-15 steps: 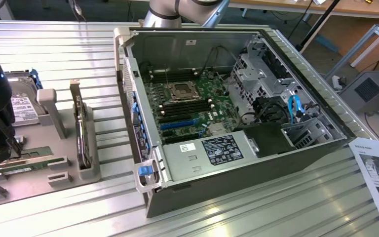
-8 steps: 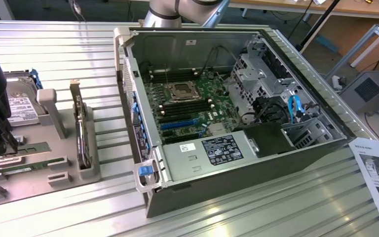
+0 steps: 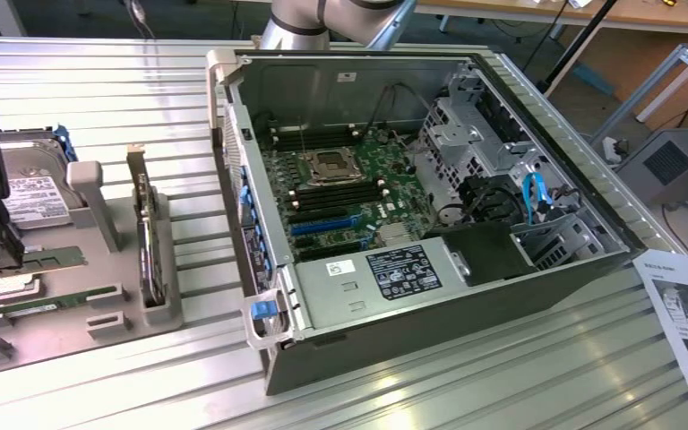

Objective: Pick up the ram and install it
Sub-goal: 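Pick up the ram and move it above insertion slot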

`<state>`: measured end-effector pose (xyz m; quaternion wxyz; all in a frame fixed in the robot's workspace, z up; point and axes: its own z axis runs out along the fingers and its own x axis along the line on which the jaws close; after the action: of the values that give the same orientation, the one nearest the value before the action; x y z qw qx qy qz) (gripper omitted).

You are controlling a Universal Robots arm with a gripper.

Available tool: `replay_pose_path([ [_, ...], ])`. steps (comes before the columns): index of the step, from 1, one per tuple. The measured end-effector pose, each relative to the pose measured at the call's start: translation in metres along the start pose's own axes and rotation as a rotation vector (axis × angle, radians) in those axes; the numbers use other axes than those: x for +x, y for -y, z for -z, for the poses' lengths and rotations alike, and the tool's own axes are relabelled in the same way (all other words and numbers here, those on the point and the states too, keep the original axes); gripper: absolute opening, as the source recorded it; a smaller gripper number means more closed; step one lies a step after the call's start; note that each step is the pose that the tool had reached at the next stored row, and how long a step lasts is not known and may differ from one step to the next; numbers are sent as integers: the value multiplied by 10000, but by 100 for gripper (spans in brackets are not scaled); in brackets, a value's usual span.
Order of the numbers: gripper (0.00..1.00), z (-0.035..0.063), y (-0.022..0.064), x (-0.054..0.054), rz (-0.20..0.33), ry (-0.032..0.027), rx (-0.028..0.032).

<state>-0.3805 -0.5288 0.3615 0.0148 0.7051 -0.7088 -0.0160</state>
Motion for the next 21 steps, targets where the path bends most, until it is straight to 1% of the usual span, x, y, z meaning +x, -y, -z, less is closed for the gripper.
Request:
replay_pose_path([
  [11,12,171,-5,0,0,0,0],
  [13,12,218,-7,0,0,0,0],
  [21,12,323,-11,0,0,0,1],
])
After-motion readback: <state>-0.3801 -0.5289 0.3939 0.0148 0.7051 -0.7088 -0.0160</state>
